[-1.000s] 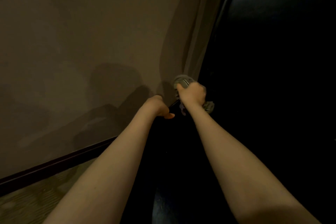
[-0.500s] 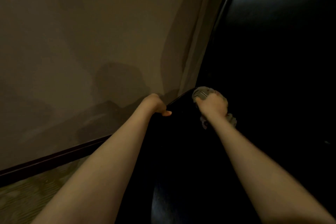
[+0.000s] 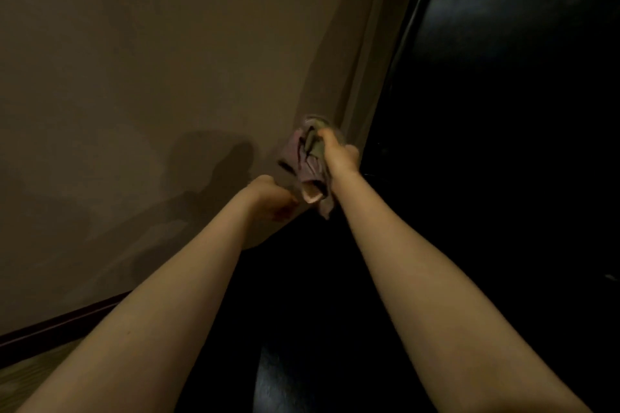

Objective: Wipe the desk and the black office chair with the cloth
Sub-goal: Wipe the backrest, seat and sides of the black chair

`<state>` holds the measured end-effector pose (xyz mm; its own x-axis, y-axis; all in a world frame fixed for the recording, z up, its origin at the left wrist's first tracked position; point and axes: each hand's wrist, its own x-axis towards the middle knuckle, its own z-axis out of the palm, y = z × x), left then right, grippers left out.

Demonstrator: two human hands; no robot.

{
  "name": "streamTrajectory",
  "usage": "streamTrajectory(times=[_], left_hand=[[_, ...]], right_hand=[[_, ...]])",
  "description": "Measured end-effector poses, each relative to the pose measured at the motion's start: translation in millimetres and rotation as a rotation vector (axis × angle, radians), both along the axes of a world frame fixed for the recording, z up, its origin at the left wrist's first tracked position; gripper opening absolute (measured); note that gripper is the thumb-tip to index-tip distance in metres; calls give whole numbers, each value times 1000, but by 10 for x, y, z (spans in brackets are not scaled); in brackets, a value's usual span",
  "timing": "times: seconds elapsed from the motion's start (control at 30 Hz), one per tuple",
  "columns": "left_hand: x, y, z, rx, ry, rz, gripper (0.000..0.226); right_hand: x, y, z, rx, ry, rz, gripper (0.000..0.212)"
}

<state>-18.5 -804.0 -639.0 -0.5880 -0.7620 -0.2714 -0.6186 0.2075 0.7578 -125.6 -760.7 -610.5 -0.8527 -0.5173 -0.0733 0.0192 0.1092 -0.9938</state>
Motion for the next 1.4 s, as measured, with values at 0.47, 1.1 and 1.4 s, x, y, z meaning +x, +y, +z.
streamTrajectory(times=[0.47,1.1,1.4], left_hand=[[-493,71,-204,-217,-219,-184,42],[-113,99,-159,-368,-82,-49,31],[934,361,-219,-43,-312,12,42]], right_hand=[[-1048,351,-526,962,703,-285,46],[-1235,358,-467,929,1081,37,54],[-1083,371,-458,865,970,79,59]])
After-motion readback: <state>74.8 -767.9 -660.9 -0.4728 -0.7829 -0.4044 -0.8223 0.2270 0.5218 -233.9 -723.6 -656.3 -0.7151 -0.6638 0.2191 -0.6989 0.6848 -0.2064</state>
